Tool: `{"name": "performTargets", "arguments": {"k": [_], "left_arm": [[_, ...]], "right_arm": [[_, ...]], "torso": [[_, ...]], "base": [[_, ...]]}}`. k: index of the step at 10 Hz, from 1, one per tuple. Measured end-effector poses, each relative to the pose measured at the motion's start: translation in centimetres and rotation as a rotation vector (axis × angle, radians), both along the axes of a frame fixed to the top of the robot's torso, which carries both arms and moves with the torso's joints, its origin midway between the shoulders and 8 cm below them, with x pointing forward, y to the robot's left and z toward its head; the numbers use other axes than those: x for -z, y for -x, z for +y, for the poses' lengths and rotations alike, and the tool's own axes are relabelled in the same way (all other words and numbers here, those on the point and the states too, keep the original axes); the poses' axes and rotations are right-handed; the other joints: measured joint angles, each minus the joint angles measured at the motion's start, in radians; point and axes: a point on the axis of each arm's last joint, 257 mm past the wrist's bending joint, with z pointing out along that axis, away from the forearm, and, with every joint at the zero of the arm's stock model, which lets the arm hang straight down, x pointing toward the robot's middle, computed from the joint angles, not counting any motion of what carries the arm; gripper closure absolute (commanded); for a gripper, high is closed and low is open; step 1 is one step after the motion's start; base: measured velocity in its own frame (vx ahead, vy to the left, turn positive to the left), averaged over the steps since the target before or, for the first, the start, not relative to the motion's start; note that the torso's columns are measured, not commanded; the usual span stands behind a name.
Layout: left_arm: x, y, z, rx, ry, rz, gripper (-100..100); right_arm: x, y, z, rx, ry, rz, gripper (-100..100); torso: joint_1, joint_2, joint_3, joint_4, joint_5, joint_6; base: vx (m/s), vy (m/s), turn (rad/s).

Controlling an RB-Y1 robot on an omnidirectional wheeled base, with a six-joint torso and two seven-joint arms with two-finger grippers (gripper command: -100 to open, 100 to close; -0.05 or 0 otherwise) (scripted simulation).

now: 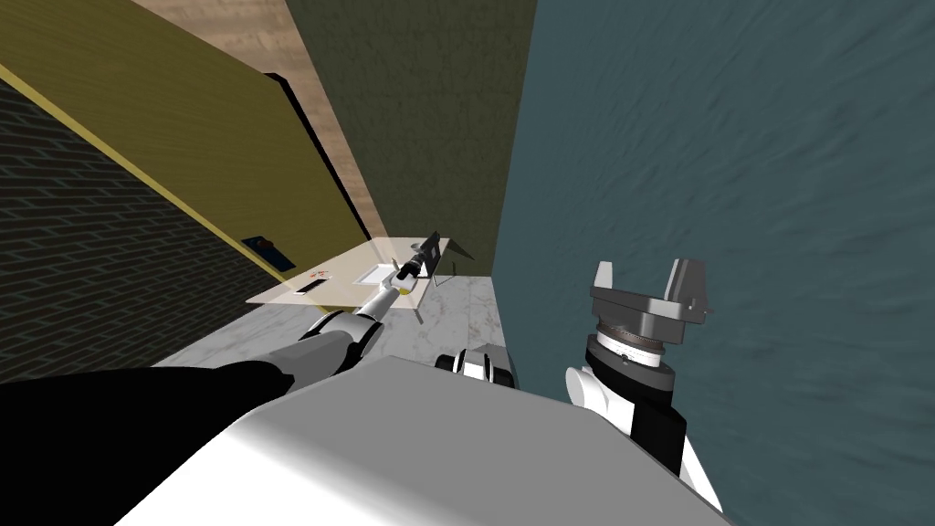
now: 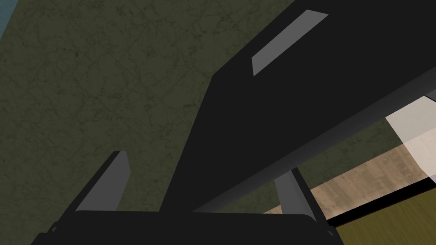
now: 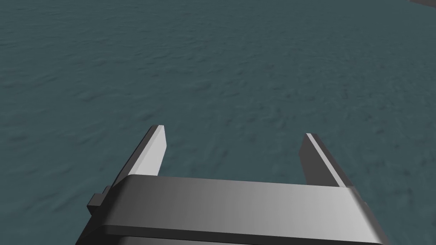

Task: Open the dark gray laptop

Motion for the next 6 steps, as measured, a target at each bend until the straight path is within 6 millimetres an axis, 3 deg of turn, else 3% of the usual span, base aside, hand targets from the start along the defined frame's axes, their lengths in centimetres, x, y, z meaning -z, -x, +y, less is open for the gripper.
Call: {"name": "performTargets", "arguments": {"k": [4,6], "left_arm": [[2.9,0.2,1.6,-0.035,0.006,0.058,-100],[0.9,-0.9,1.6,-0.036,0.006,0.022,-100]], "right_arm": [[0.0,0.0,0.0,0.000,0.000,0.000,0],[0.0,0.0,0.0,0.000,0.000,0.000,0]], "torso": [[0.001,0.003,0.002,0.001,0.000,0.000],[-0.001,0.009,0.006,0.003,-0.001,0.000]], "base": [[-0.017,-0.007,-0.028],[-0.122,-0.016,-0.053]]}}
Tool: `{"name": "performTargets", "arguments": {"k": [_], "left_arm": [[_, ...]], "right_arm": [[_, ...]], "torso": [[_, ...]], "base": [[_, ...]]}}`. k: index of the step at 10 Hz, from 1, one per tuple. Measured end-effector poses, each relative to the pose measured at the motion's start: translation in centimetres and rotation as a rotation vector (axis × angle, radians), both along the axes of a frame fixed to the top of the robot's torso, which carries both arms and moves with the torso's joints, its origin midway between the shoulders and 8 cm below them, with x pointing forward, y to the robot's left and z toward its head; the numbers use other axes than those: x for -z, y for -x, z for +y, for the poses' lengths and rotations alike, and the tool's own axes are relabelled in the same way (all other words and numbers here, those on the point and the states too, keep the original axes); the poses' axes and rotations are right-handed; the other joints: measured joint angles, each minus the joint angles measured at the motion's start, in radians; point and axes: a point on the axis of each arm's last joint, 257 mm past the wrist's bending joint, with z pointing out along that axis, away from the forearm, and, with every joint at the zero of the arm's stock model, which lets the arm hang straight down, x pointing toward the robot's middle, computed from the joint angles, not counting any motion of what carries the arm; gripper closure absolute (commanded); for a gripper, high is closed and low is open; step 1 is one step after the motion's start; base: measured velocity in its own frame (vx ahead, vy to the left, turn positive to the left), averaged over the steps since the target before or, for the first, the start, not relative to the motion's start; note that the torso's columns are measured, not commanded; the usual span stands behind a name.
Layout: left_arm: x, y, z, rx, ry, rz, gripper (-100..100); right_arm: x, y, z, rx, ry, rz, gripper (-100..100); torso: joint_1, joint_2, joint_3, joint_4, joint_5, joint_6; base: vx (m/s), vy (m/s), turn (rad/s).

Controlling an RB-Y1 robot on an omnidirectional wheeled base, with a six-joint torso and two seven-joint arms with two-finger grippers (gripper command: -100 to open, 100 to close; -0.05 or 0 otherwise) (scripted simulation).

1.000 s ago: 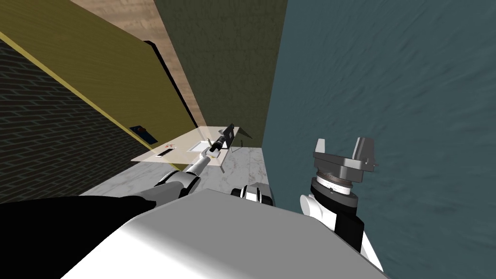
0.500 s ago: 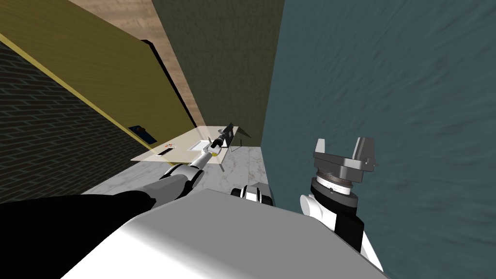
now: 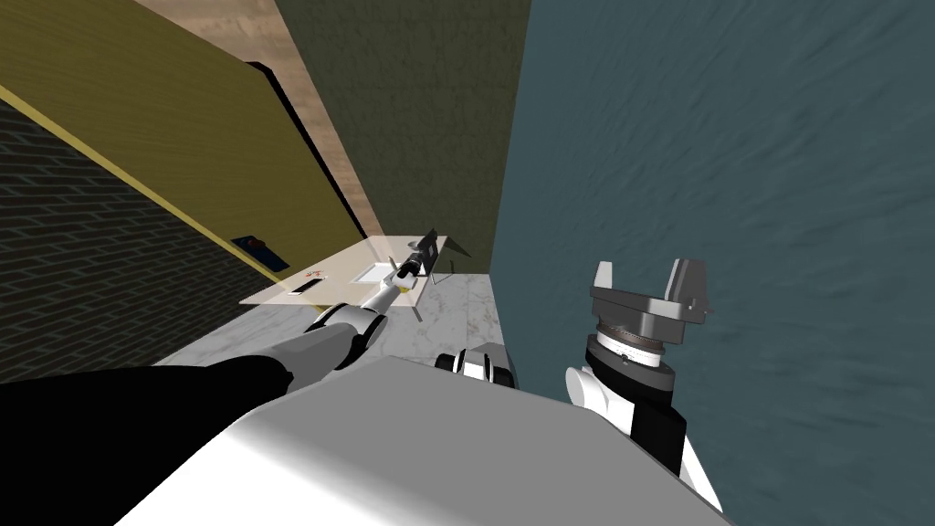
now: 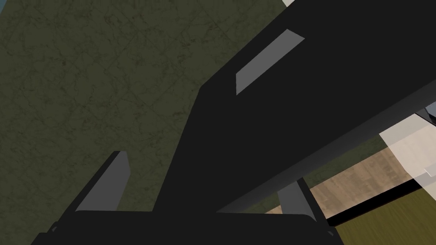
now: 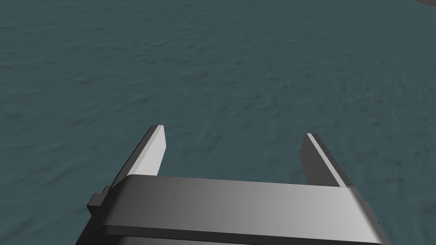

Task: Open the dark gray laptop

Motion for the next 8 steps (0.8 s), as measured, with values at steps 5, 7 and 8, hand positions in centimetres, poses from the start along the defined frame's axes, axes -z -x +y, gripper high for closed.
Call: {"name": "performTargets", "arguments": {"k": [5,7,8], "left_arm": [[-2.2,-2.2,1.3,-0.038,0.011,-0.009,-100],[-3.8,-3.2,1.0,-0.040,0.011,-0.022,-100],[-2.9,-3.0,1.4,-0.052,0.016,-0.005,-100]], "right_arm": [[0.0,0.0,0.0,0.000,0.000,0.000,0],[0.0,0.0,0.0,0.000,0.000,0.000,0],[0.0,0.0,0.0,0.000,0.000,0.000,0]], "torso": [[0.000,-0.003,-0.002,-0.001,0.000,0.000],[0.002,-0.010,-0.006,-0.003,0.001,0.000],[0.003,-0.010,-0.007,-0.004,0.001,0.000]], "base": [[-0.066,-0.007,-0.038],[-0.008,0.001,0.006],[0.000,0.000,0.000]]}}
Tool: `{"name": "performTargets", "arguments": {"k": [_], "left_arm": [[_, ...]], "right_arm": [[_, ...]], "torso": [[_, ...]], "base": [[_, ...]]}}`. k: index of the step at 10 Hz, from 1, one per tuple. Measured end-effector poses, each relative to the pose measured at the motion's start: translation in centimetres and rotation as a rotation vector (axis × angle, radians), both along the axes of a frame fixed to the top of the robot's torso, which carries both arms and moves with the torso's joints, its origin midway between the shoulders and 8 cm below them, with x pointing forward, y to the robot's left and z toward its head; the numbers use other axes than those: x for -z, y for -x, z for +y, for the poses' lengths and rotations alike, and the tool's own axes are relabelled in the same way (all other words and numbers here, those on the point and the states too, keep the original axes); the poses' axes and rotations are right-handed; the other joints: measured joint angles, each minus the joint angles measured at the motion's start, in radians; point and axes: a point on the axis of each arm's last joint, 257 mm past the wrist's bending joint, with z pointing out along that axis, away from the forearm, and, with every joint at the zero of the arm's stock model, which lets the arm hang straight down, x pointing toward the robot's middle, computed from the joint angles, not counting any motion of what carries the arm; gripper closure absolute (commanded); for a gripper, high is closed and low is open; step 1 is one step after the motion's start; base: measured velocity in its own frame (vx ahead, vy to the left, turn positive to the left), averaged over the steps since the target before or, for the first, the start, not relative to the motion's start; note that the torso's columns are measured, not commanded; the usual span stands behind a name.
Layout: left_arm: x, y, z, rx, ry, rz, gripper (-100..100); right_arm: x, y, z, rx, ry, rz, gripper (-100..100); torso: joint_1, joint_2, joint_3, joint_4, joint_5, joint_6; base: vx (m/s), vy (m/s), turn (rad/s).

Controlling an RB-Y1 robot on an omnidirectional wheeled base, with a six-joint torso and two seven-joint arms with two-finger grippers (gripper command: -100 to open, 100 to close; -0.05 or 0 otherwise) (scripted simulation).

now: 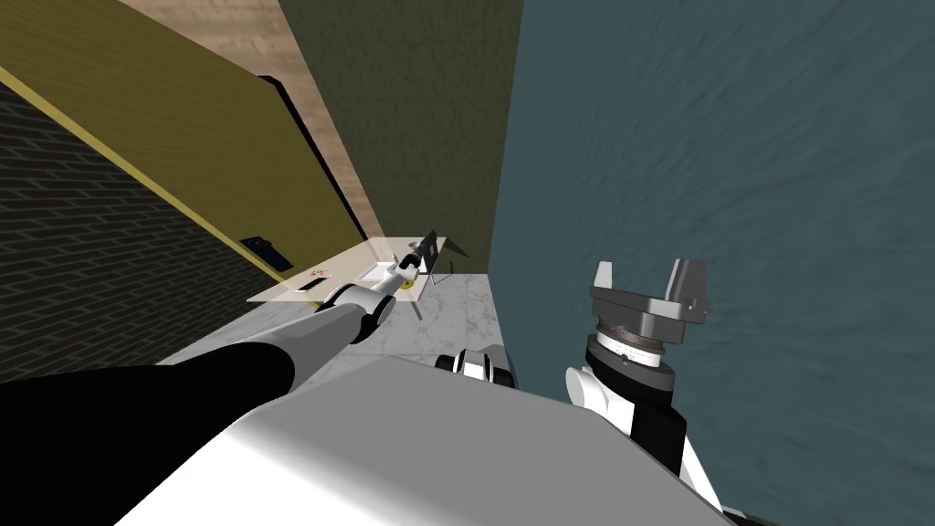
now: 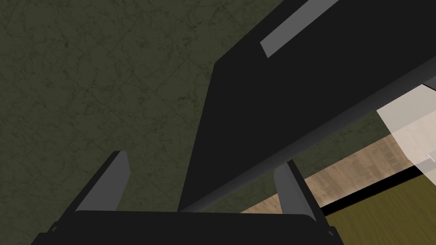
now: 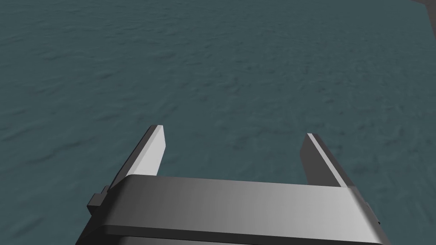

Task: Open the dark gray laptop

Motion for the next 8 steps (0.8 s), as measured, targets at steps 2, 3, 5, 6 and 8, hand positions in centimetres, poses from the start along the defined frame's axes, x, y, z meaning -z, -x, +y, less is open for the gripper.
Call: {"name": "performTargets", "arguments": {"k": [2,3,5,6,8], "left_arm": [[1.2,0.5,0.2,0.001,-0.002,0.026,100],[1.9,1.0,0.2,0.005,-0.015,0.037,100],[2.2,1.6,0.3,0.012,-0.014,0.025,100],[2.1,1.8,0.1,0.016,-0.014,0.018,100],[3.4,2.4,-0.5,0.030,-0.010,0.044,100]], "right_arm": [[0.0,0.0,0.0,0.000,0.000,0.000,0],[0.0,0.0,0.0,0.000,0.000,0.000,0],[0.0,0.0,0.0,0.000,0.000,0.000,0],[0.0,0.0,0.0,0.000,0.000,0.000,0],[0.0,0.0,0.0,0.000,0.000,0.000,0]], "torso": [[0.001,-0.003,-0.002,0.000,0.000,0.000],[0.005,-0.006,-0.004,-0.004,0.006,0.002],[0.004,-0.003,-0.002,-0.007,0.007,0.006],[0.002,-0.002,-0.002,-0.007,0.006,0.005],[0.005,-0.014,-0.009,-0.009,0.006,0.003]], "base": [[0.149,0.019,0.106],[0.074,0.009,0.044],[0.002,0.009,-0.010],[0.098,0.013,0.086],[0.104,0.006,0.065]]}}
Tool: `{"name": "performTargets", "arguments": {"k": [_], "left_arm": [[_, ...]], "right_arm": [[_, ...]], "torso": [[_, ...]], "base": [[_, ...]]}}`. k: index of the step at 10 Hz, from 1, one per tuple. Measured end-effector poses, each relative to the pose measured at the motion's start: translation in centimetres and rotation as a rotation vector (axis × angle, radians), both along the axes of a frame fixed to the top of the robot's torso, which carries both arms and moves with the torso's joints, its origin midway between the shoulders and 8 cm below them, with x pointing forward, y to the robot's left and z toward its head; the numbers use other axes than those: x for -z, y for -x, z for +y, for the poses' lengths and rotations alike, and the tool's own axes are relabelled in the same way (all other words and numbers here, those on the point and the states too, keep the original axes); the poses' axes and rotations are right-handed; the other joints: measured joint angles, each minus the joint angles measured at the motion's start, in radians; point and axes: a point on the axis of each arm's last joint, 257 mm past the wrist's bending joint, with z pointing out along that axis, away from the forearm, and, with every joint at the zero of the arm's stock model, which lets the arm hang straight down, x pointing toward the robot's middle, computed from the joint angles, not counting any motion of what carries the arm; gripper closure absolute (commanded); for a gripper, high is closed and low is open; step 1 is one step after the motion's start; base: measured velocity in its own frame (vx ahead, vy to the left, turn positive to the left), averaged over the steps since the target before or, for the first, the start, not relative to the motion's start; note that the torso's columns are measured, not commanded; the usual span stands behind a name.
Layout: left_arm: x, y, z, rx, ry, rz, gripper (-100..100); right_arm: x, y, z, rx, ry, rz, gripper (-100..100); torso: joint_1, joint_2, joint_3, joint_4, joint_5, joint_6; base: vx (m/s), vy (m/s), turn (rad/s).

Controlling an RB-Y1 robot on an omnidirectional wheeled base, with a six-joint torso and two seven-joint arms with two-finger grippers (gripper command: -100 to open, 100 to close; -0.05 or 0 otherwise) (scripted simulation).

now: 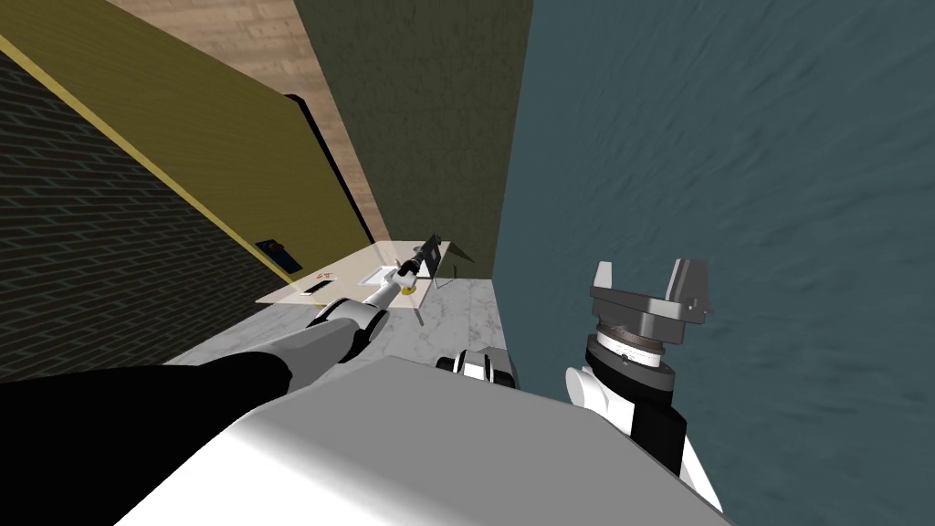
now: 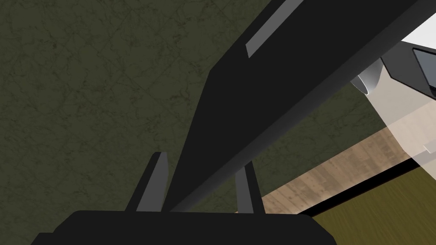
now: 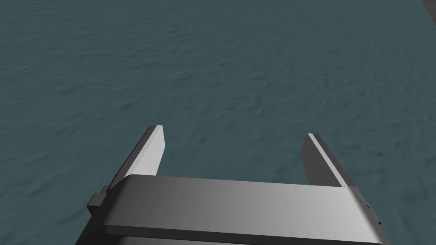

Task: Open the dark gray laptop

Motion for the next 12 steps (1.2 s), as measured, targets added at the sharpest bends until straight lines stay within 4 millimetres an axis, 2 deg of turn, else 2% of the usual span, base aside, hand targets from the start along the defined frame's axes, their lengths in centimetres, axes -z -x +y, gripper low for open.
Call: {"name": "performTargets", "arguments": {"k": [4,6,7,9,10,12], "left_arm": [[-0.1,1.2,-0.3,0.018,-0.011,-0.024,100],[0.5,2.0,-0.9,0.028,-0.012,-0.018,100],[0.9,2.6,-1.4,0.034,-0.010,-0.014,100],[0.4,3.5,-1.6,0.045,-0.018,-0.029,100],[0.8,4.1,-2.2,0.056,-0.019,-0.028,100],[1.3,4.9,-2.6,0.069,-0.016,-0.027,100]], "right_arm": [[0.0,0.0,0.0,0.000,0.000,0.000,0],[0.0,0.0,0.0,0.000,0.000,0.000,0],[0.0,0.0,0.0,0.000,0.000,0.000,0],[0.0,0.0,0.0,0.000,0.000,0.000,0],[0.0,0.0,0.0,0.000,0.000,0.000,0],[0.0,0.0,0.0,0.000,0.000,0.000,0]], "torso": [[-0.003,0.004,0.002,-0.002,0.002,0.004],[-0.001,-0.001,0.000,-0.003,0.002,0.001],[0.000,-0.004,-0.002,-0.004,0.003,0.003],[-0.002,0.003,0.002,-0.005,0.004,0.006],[0.000,0.000,0.001,-0.006,0.004,0.002],[0.002,-0.004,-0.002,-0.007,0.005,0.006]], "base": [[-0.001,0.005,-0.005],[0.133,0.015,0.111],[0.066,-0.007,0.025],[0.069,0.015,0.044],[0.134,-0.007,0.081],[0.034,-0.003,0.001]]}}
